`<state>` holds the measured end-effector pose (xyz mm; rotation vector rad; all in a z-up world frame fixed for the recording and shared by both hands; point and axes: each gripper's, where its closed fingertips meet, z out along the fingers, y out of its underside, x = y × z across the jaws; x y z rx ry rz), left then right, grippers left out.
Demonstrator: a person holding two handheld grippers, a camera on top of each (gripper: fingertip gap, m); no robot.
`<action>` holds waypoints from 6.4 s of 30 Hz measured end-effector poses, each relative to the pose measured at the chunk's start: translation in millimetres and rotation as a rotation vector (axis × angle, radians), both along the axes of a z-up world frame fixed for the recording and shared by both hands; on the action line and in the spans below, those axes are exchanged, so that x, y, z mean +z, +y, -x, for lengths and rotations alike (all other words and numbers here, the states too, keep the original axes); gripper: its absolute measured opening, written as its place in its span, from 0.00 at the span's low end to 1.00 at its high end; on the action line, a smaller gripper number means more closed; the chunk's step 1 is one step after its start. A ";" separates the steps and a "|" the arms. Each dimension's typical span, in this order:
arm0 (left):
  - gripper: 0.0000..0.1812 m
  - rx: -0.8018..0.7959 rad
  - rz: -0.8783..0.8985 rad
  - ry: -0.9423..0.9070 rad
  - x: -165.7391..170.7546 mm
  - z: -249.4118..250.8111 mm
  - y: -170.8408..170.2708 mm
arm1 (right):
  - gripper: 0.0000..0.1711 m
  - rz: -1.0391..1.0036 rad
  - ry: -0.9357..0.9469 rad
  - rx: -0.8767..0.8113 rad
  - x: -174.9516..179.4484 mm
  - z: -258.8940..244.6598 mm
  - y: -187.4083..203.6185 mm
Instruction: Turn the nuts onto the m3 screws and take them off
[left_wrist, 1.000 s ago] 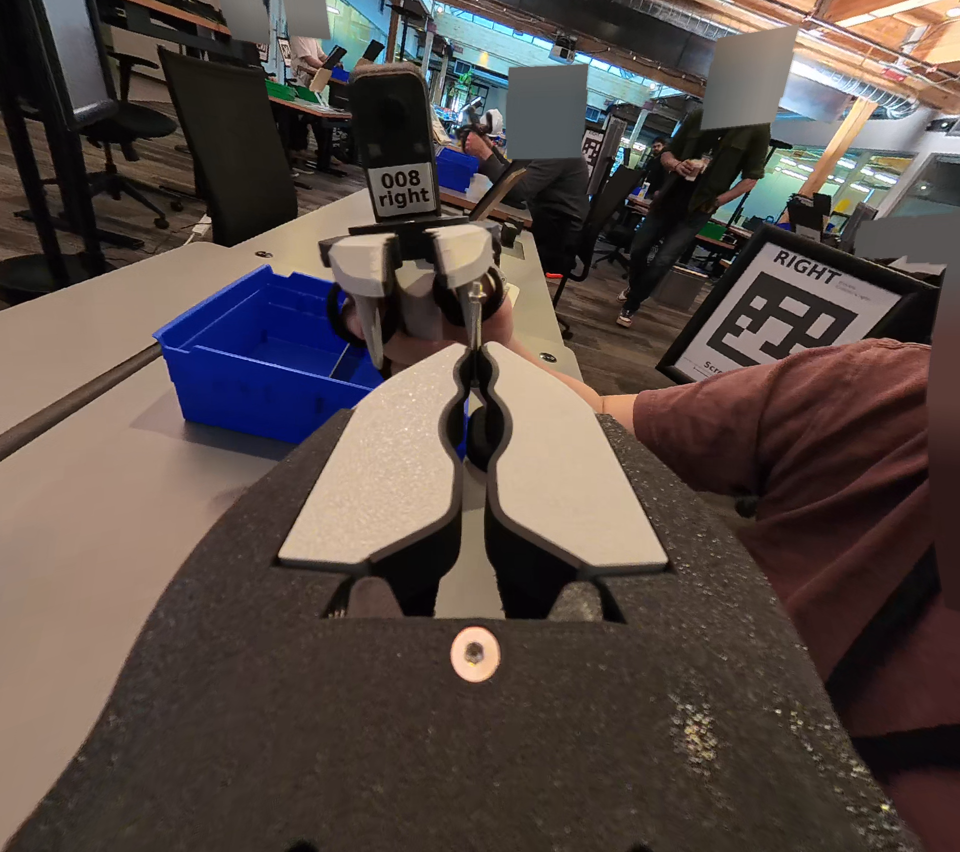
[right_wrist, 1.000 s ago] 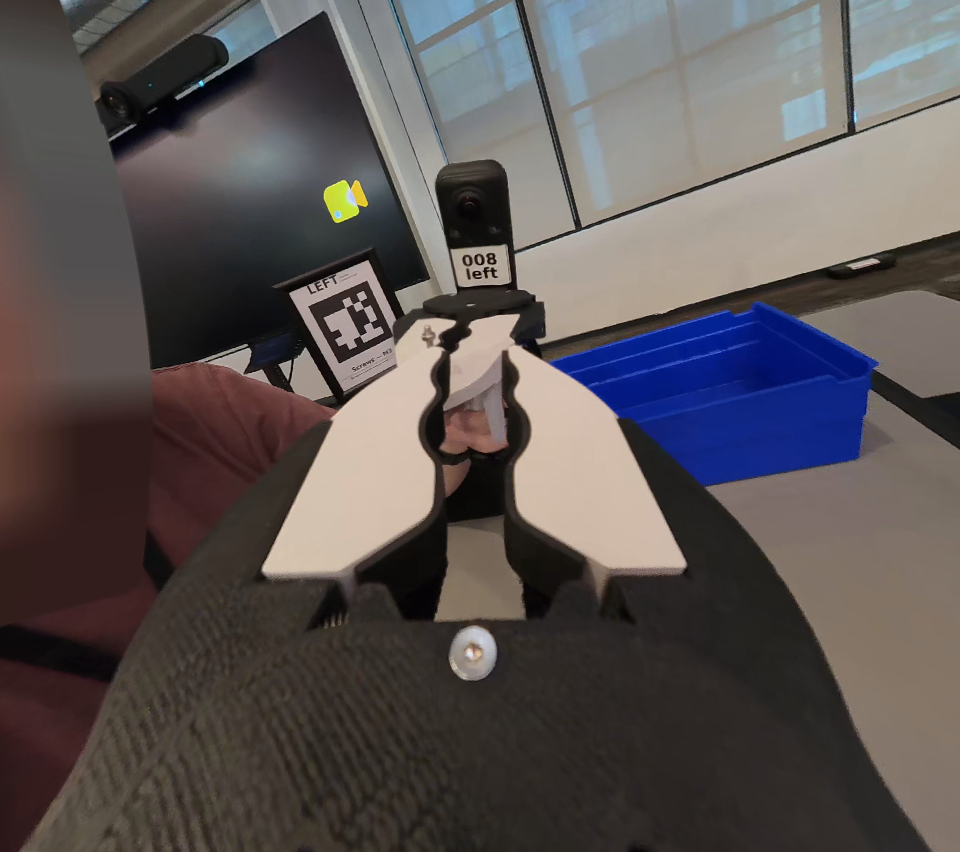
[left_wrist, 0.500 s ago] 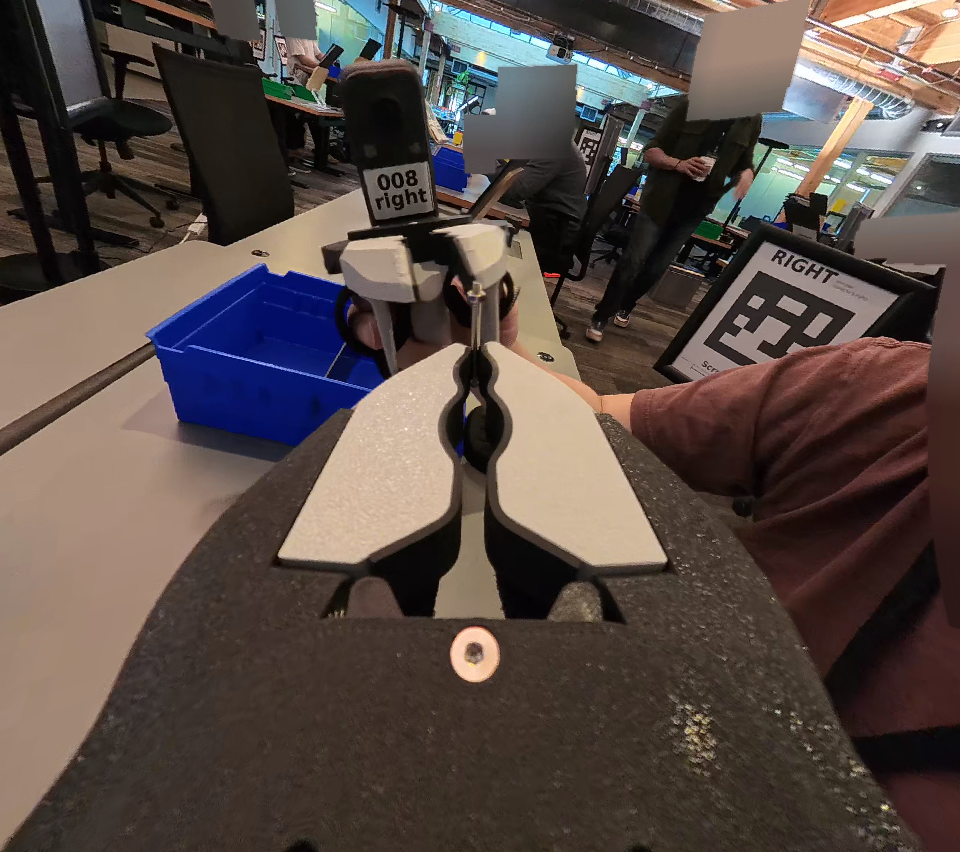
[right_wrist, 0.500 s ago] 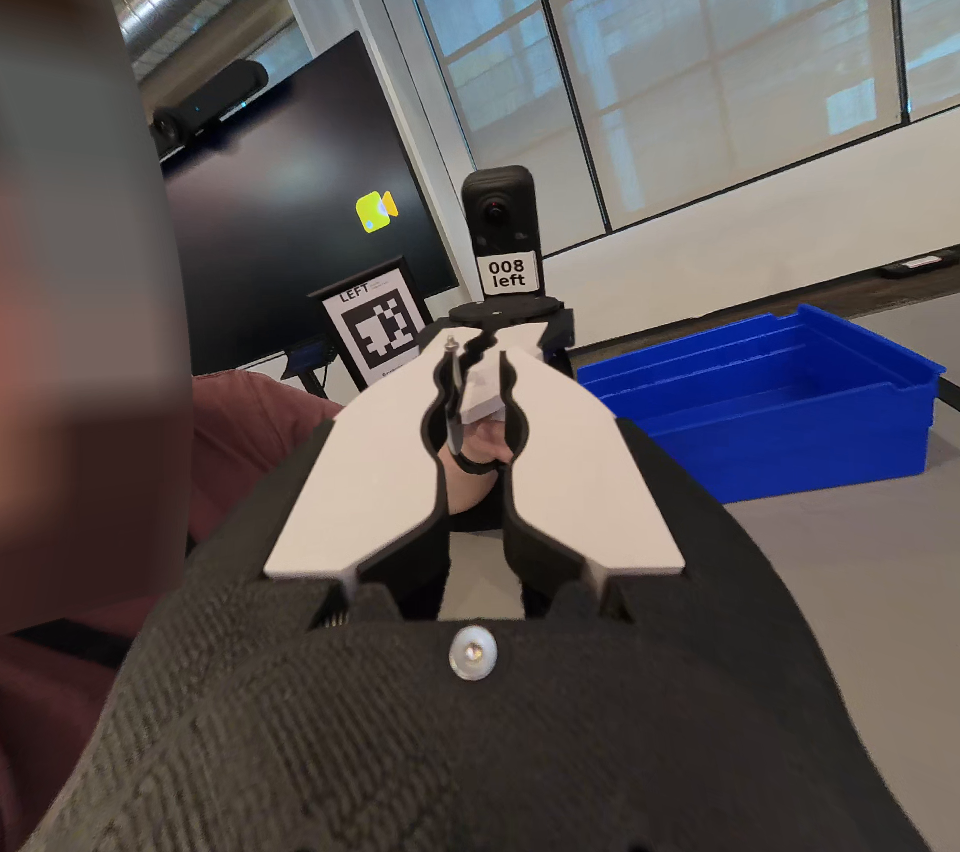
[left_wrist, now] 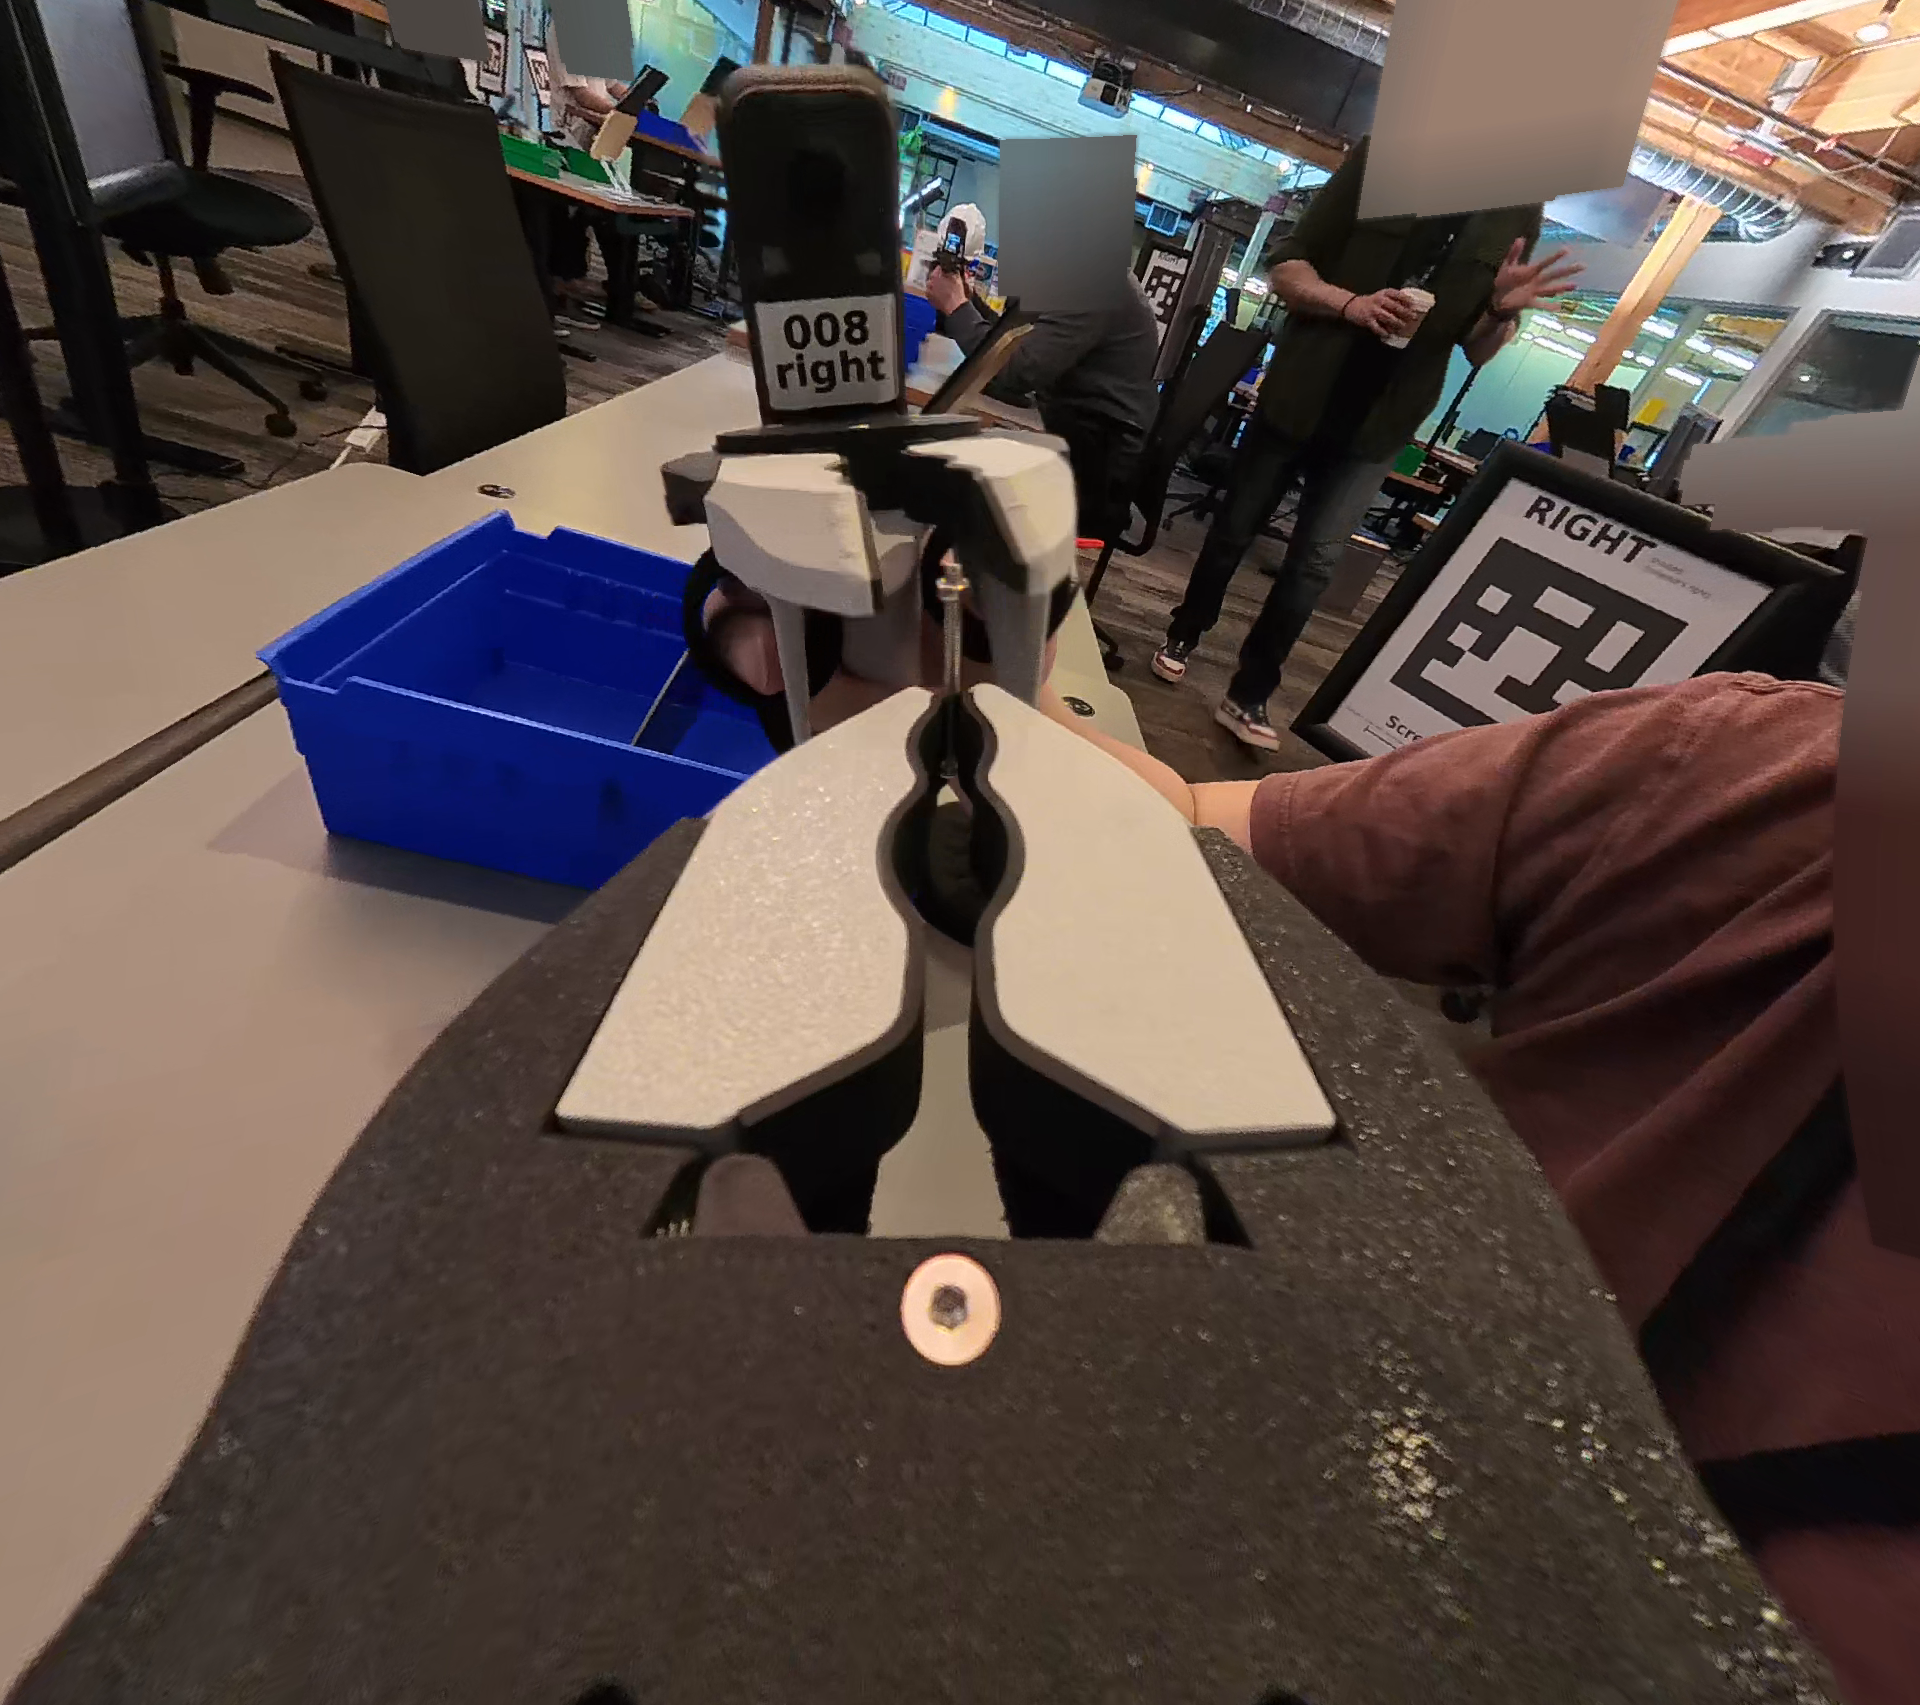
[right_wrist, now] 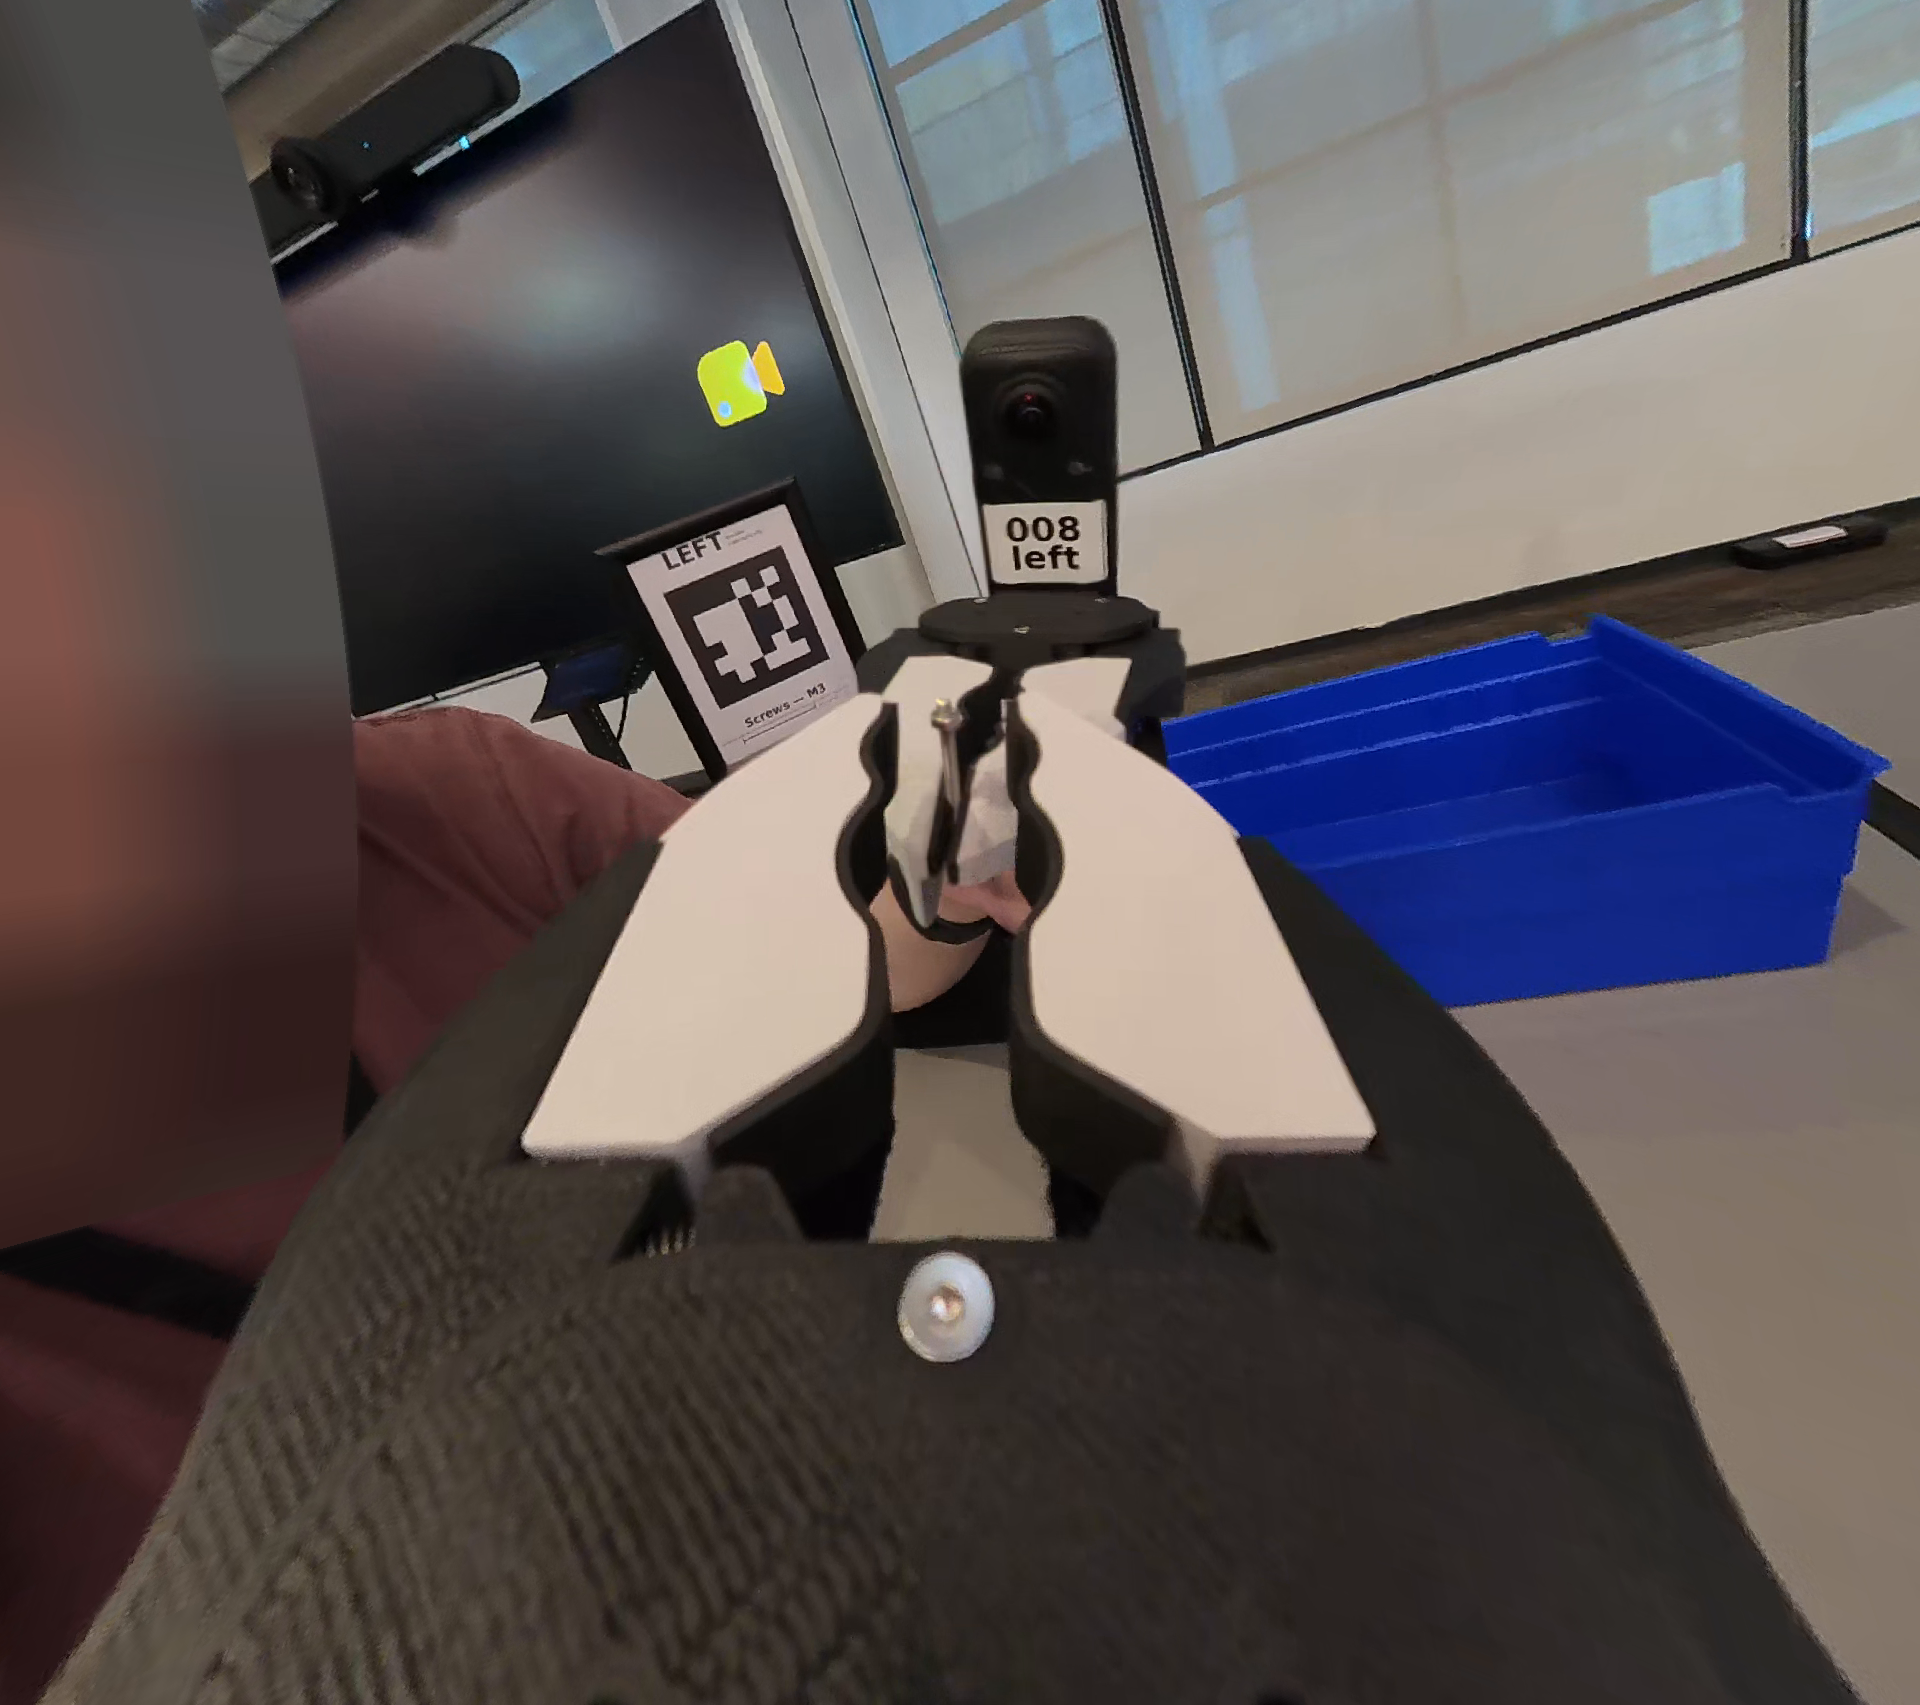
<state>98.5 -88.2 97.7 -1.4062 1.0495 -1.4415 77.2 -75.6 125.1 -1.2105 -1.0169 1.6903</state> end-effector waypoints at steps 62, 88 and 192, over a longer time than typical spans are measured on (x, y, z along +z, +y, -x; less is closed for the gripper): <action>0.01 0.135 -0.069 -0.045 37.2 48.8 17.9 | 0.18 -0.129 -0.647 -1.722 -30.4 -297.7 175.2; 0.01 0.181 -0.024 0.047 -20.2 5.2 37.9 | 0.31 -0.016 -0.109 -0.358 -9.9 -4.6 40.2; 0.01 0.826 -0.308 0.431 -44.6 59.7 108.7 | 0.23 -0.154 -0.271 -0.540 -28.6 -12.9 63.0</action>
